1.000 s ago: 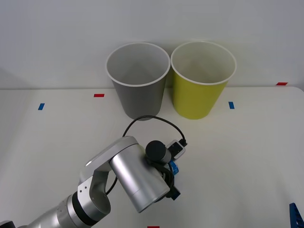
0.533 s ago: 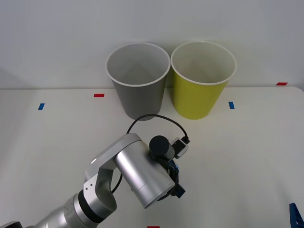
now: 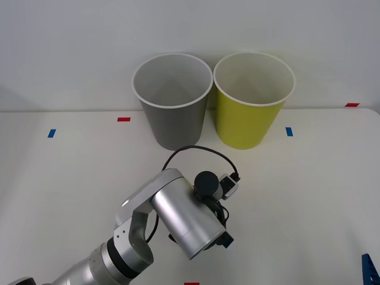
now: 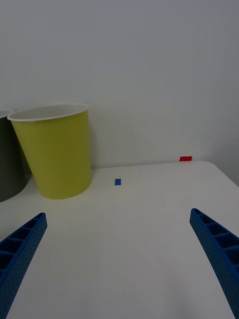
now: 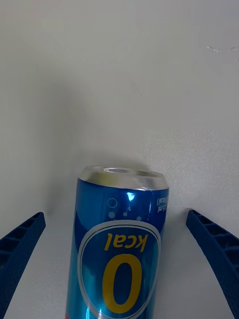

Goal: Put cans in the gray bin and PET bottles in the light green bin.

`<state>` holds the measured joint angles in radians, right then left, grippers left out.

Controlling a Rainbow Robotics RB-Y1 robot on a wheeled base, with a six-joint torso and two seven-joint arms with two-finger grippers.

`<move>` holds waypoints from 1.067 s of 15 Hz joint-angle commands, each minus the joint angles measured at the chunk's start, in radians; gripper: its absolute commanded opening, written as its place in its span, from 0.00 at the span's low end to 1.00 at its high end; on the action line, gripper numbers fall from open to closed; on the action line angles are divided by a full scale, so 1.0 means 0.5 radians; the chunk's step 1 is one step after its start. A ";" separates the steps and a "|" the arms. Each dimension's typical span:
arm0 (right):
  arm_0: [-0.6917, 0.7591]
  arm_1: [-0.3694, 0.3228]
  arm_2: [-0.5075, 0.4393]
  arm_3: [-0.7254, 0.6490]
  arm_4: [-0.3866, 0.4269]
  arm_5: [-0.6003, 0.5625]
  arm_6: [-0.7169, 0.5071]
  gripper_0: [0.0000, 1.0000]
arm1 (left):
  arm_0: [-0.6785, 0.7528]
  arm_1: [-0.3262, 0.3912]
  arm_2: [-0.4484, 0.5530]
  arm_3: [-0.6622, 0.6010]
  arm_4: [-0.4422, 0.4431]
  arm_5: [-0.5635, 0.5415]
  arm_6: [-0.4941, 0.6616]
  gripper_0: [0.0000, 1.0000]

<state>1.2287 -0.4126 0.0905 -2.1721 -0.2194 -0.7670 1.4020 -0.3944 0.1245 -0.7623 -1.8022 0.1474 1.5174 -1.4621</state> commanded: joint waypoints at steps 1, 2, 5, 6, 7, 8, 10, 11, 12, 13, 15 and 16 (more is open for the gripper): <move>0.000 0.000 0.000 0.000 0.000 0.000 0.000 1.00 | 0.000 -0.007 0.000 0.006 -0.009 -0.001 -0.006 0.03; 0.000 0.000 0.000 0.000 0.000 0.000 0.000 1.00 | 0.000 -0.004 0.000 0.006 -0.009 -0.001 -0.006 0.02; 0.000 0.000 0.000 0.000 0.000 0.000 0.000 1.00 | 0.000 -0.004 0.000 0.006 -0.006 -0.007 -0.006 0.00; 0.000 0.000 0.000 0.000 0.000 0.000 0.000 1.00 | 0.000 -0.004 0.000 0.006 -0.006 -0.007 -0.006 0.00; 0.000 0.000 0.000 0.000 0.000 0.000 0.000 1.00 | 0.003 -0.004 0.000 0.006 -0.006 -0.007 -0.009 0.00; 0.000 0.000 0.000 0.000 0.000 0.000 0.000 1.00 | 0.000 -0.004 0.000 0.006 -0.006 -0.007 -0.009 0.00; 0.000 0.000 0.000 0.000 0.000 0.000 0.000 1.00 | 0.000 -0.004 0.000 0.006 -0.006 -0.007 -0.006 0.00; 0.000 0.000 0.000 0.000 0.000 0.000 0.000 1.00 | 0.000 -0.004 0.000 0.006 -0.003 -0.007 -0.009 0.00; 0.000 0.000 0.000 0.000 0.000 0.000 0.000 1.00 | 0.003 -0.004 0.000 0.003 -0.006 -0.007 -0.009 0.00; 0.000 0.000 0.000 0.000 0.000 0.000 0.000 1.00 | 0.003 -0.001 0.000 -0.019 -0.003 -0.010 0.000 0.00; 0.000 0.000 0.000 0.000 0.000 0.000 0.000 1.00 | 0.003 0.030 0.000 -0.099 -0.006 -0.031 0.016 0.00; 0.000 0.000 0.000 0.000 0.000 0.000 0.000 1.00 | 0.003 0.064 0.000 -0.142 0.000 -0.044 0.022 0.00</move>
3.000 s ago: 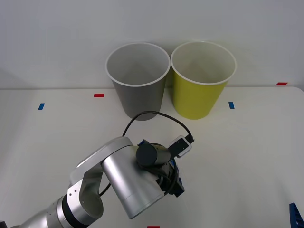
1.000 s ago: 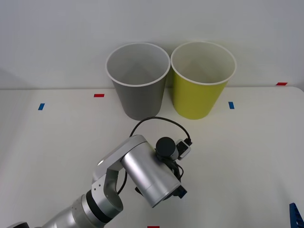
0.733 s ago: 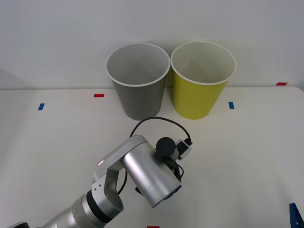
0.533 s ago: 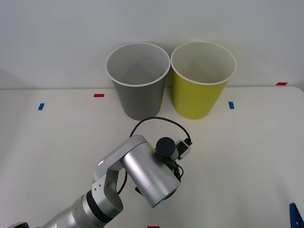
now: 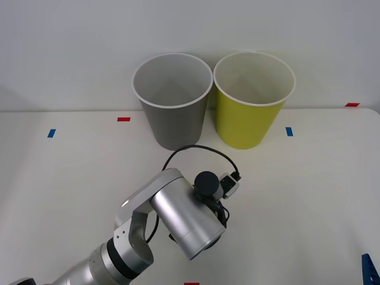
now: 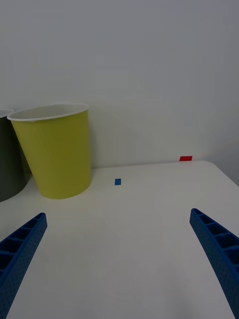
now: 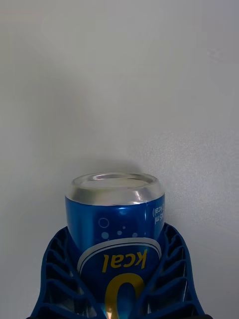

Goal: Put cans in the gray bin and PET bottles in the light green bin.

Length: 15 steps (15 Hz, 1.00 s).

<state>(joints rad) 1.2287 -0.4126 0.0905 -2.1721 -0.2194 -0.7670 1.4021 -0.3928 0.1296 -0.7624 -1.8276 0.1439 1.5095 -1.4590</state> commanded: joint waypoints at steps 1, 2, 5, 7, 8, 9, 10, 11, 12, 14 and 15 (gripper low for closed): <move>0.000 0.000 0.000 0.000 0.000 0.000 0.000 1.00 | 0.000 0.115 0.000 -0.158 0.025 -0.065 0.025 0.00; 0.000 0.000 0.000 0.000 0.000 0.000 0.000 1.00 | 0.000 0.164 0.000 -0.201 0.040 -0.108 0.028 0.00; 0.000 0.000 0.000 0.000 0.000 0.000 0.000 1.00 | 0.000 0.314 0.000 -0.391 0.053 -0.163 0.053 0.00; 0.000 0.000 0.000 0.000 0.000 0.000 0.000 1.00 | 0.000 0.413 0.028 -0.551 0.053 -0.163 0.065 0.00; 0.000 0.000 0.000 0.000 0.000 0.000 0.000 1.00 | 0.000 0.459 0.046 -0.628 0.059 -0.160 0.065 0.00; 0.000 0.000 0.000 0.000 0.000 0.000 0.000 1.00 | 0.000 0.498 0.071 -0.695 0.074 -0.160 0.065 0.00; 0.000 0.000 0.000 0.000 0.000 0.000 0.000 1.00 | 0.009 0.535 0.132 -0.781 0.114 -0.163 0.065 0.00; 0.000 0.000 0.000 0.000 0.000 0.000 0.000 1.00 | 0.037 0.545 0.206 -0.852 0.163 -0.160 0.059 0.00; 0.000 0.000 0.000 0.000 0.000 0.000 0.000 1.00 | 0.086 0.545 0.298 -0.925 0.215 -0.160 0.046 0.00; 0.000 0.000 0.000 0.000 0.000 0.000 0.000 1.00 | 0.206 0.489 0.457 -1.109 0.249 -0.160 0.010 0.00; 0.000 0.000 0.000 0.000 0.000 0.000 0.000 1.00 | 0.258 0.462 0.509 -1.204 0.243 -0.160 0.006 0.00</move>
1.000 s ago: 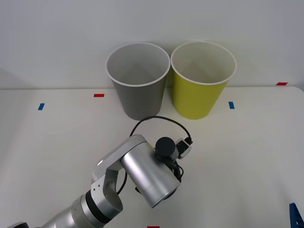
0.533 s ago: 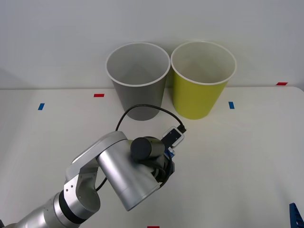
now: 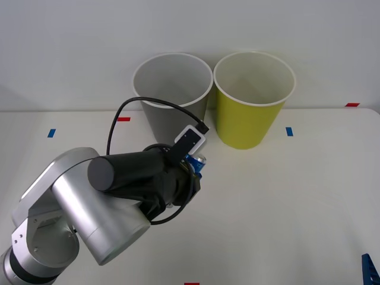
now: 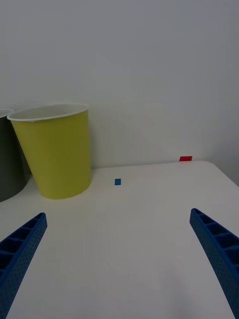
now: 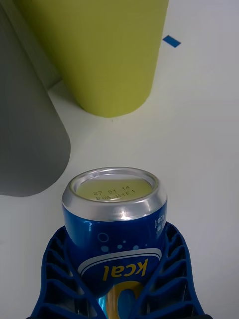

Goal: Put cans in the gray bin and PET bottles in the light green bin.

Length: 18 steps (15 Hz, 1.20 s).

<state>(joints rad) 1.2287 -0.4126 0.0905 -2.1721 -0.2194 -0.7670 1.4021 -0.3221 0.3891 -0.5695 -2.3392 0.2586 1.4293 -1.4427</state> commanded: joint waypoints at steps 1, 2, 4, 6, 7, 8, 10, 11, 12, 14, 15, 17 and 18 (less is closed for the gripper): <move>0.000 0.000 0.000 0.000 0.000 0.000 0.000 1.00 | 0.138 -0.076 0.169 -0.258 0.004 0.001 -0.032 0.00; 0.000 0.000 0.000 0.000 0.000 0.000 0.000 1.00 | 0.144 -0.088 0.219 -0.319 0.004 0.001 -0.035 0.00; 0.000 0.000 0.000 0.000 0.000 0.000 0.000 1.00 | 0.141 -0.116 0.369 -0.445 0.075 0.004 -0.038 0.00; 0.000 0.000 0.000 0.000 0.000 0.000 0.000 1.00 | 0.141 -0.143 0.577 -0.531 0.247 0.004 -0.041 0.00; 0.000 0.000 0.000 0.000 0.000 0.000 0.000 1.00 | 0.141 -0.152 0.654 -0.552 0.308 0.004 -0.041 0.00; 0.000 0.000 0.000 0.000 0.000 0.000 0.000 1.00 | 0.141 -0.162 0.722 -0.558 0.363 0.004 -0.048 0.00; 0.000 0.000 0.000 0.000 0.000 0.000 0.000 1.00 | 0.141 -0.180 0.838 -0.558 0.474 0.004 -0.054 0.00; 0.000 0.000 0.000 0.000 0.000 0.000 0.000 1.00 | 0.141 -0.205 0.906 -0.558 0.532 0.004 -0.051 0.00; 0.000 0.000 0.000 0.000 0.000 0.000 0.000 1.00 | 0.138 -0.220 0.973 -0.558 0.572 0.004 -0.054 0.00; 0.000 0.000 0.000 0.000 0.000 0.000 0.000 1.00 | 0.129 -0.244 1.065 -0.558 0.581 0.004 -0.051 0.00; 0.000 0.000 0.000 0.000 0.000 0.000 0.000 1.00 | 0.116 -0.254 1.117 -0.558 0.596 0.004 -0.048 0.00; 0.000 0.000 0.000 0.000 0.000 0.000 0.000 1.00 | 0.067 -0.269 1.228 -0.558 0.621 0.004 -0.041 0.00; 0.000 0.000 0.000 0.000 0.000 0.000 0.000 1.00 | 0.028 -0.266 1.289 -0.558 0.630 0.004 -0.038 0.00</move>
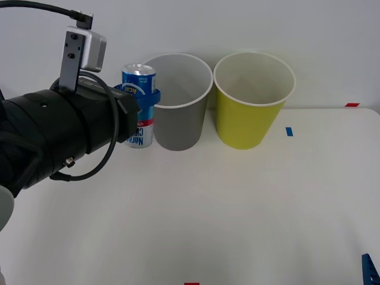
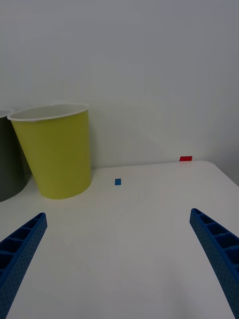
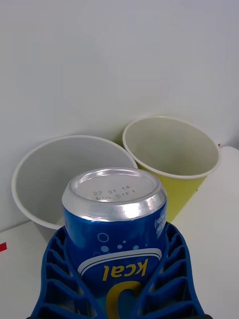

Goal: Put cans in the gray bin and PET bottles in the light green bin.

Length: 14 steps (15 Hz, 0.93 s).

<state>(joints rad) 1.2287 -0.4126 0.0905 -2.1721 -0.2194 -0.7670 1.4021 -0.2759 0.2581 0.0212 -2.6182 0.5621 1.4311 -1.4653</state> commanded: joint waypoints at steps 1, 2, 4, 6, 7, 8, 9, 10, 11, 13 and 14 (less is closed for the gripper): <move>0.000 0.000 0.000 0.000 0.000 0.000 0.000 1.00 | -0.114 0.012 0.145 0.000 0.026 0.000 0.007 0.00; 0.000 0.000 0.000 0.000 0.000 0.000 0.000 1.00 | -0.175 0.024 0.185 0.000 0.026 -0.003 0.007 0.00; 0.000 0.000 0.000 0.000 0.000 0.000 0.000 1.00 | -0.280 0.033 0.274 0.000 0.029 -0.003 0.007 0.00; 0.000 0.000 0.000 0.000 0.000 0.000 0.000 1.00 | -0.350 0.039 0.314 0.000 0.017 -0.003 0.010 0.00; 0.000 0.000 0.000 0.000 0.000 0.000 0.000 1.00 | -0.384 0.039 0.320 0.000 0.002 -0.003 0.007 0.00; 0.000 0.000 0.000 0.000 0.000 0.000 0.000 1.00 | -0.421 0.039 0.323 0.000 -0.001 -0.003 0.010 0.00; 0.000 0.000 0.000 0.000 0.000 0.000 0.000 1.00 | -0.467 0.039 0.323 0.000 -0.004 -0.003 0.007 0.00; 0.000 0.000 0.000 0.000 0.000 0.000 0.000 1.00 | -0.547 0.039 0.323 0.000 -0.011 -0.003 0.004 0.00; 0.000 0.000 0.000 0.000 0.000 0.000 0.000 1.00 | -0.611 0.036 0.310 0.000 -0.032 -0.006 0.001 0.00; 0.000 0.000 0.000 0.000 0.000 0.000 0.000 1.00 | -0.697 0.033 0.252 0.000 -0.084 -0.037 -0.002 0.00; 0.000 0.000 0.000 0.000 0.000 0.000 0.000 1.00 | -0.746 0.033 0.215 0.058 -0.124 -0.061 0.001 0.00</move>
<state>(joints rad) 1.2287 -0.4126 0.0905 -2.1721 -0.2194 -0.7670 1.4021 -0.6266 0.2749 0.1474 -2.6141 0.5203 1.4135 -1.4658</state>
